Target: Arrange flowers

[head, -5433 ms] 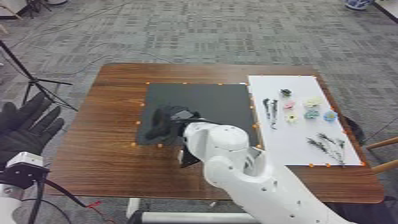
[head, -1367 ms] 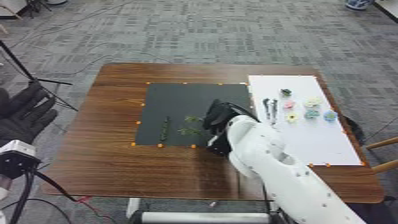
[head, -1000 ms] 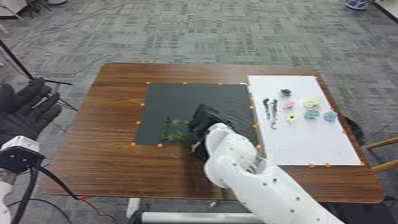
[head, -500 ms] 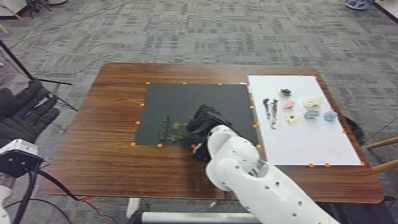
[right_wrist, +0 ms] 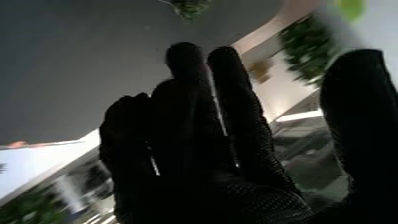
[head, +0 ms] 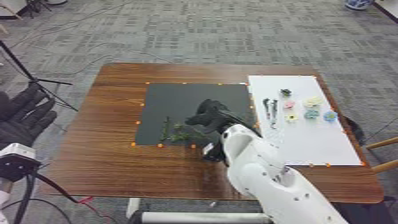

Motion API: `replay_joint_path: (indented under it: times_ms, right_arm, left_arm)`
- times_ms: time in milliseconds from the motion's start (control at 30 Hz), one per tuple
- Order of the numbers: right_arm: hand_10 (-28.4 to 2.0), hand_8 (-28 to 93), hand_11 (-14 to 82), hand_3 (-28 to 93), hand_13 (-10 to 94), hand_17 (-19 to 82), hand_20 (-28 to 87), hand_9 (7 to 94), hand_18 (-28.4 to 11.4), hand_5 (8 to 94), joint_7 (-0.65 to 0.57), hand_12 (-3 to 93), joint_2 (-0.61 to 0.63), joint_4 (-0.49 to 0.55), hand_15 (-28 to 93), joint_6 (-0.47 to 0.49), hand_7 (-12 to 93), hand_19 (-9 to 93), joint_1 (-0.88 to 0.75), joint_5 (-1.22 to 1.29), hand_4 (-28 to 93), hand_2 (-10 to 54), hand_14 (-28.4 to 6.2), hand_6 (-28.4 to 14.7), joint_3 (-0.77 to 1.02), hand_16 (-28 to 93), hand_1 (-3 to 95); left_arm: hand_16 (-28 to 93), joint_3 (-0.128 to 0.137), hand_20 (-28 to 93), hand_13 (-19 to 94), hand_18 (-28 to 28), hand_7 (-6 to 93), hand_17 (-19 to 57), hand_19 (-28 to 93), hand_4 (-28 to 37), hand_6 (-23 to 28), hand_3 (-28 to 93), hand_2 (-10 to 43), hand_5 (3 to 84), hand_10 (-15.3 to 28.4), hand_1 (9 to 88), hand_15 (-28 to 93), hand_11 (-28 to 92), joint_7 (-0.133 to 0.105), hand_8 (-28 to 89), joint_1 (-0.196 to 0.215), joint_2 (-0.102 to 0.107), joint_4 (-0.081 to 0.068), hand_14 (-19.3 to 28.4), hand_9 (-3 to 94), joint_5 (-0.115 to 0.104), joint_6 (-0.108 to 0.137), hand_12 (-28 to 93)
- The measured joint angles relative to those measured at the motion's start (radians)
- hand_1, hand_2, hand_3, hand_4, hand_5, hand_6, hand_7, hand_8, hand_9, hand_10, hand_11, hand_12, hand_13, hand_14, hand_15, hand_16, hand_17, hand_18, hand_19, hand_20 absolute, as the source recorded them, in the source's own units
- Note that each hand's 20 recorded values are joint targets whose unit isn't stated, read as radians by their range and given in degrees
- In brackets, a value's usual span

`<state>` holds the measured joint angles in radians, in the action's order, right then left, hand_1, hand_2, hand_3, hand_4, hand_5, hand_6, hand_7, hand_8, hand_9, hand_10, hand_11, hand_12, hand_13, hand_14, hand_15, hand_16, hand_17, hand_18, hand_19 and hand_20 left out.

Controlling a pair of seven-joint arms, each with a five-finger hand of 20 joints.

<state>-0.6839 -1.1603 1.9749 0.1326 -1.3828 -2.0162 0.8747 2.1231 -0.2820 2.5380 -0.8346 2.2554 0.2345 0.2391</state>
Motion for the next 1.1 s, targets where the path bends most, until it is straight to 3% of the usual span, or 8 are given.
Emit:
replay_joint_path:
  times_ms: [100,367,733,833,1100]
  right_arm:
    - [-28.3,-12,12.7,73,30,19,51,39.1,-28.4,59.4,0.056,18.8,0.038,0.03,74,0.087,34,79,-0.027,0.01,-19,-2.8,-28.4,-4.3,0.031,34,30.2]
    - [-28.4,-14,10.1,73,28,18,53,37.4,-28.4,63.3,0.061,17.8,0.039,0.032,73,0.312,29,78,-0.052,0.046,-19,-4.8,-28.4,-2.5,0.075,32,33.1]
    - [-27.4,-12,19.9,74,30,19,55,41.2,-28.4,59.4,0.055,21.1,-0.006,-0.015,76,0.315,16,79,-0.024,0.036,-20,-5.2,-28.4,-3.3,0.034,35,35.3]
    - [-26.6,-11,26.8,74,32,20,55,42.8,-28.4,59.7,0.055,23.3,-0.008,-0.021,78,0.315,14,80,-0.007,0.004,-20,-4.2,-28.4,-4.7,0.011,38,36.1]
    - [-25.7,-11,31.3,78,34,21,54,45.1,-28.4,60.2,0.038,24.3,-0.02,-0.032,78,0.316,13,80,0.017,-0.022,-19,-1.9,-28.4,-6.5,-0.03,39,38.5]
  left_arm:
    - [1,0.004,12,21,10.4,7.3,-3.2,13,-28.3,7.2,67,14.2,35.3,11.3,24.3,16,8,-0.004,-5,0.009,-0.004,0.003,12.5,27.3,-0.002,0.003,15]
    - [0,0.001,12,21,10.6,7.5,-3.3,13,-28.3,7.3,67,14.3,35.5,11.3,24.3,16,8,-0.004,-5,0.01,-0.006,0.004,12.6,27.4,-0.005,0.004,15]
    - [0,-0.003,12,21,10.7,7.8,-3.4,13,-28.3,7.3,67,14.3,35.5,11.3,24.2,16,8,-0.001,-5,0.003,-0.005,0.001,12.7,27.6,-0.005,0.005,15]
    - [0,-0.004,12,21,10.7,7.7,-3.4,13,-28.3,7.3,67,14.3,35.5,11.3,24.2,16,8,0.001,-5,0.003,-0.005,0.001,12.8,27.7,-0.005,0.005,15]
    - [1,-0.005,12,21,10.7,7.7,-3.4,13,-27.1,7.3,70,15.0,35.5,11.4,25.0,16,8,0.007,-5,0.002,-0.009,0.001,12.8,27.7,-0.002,0.005,15]
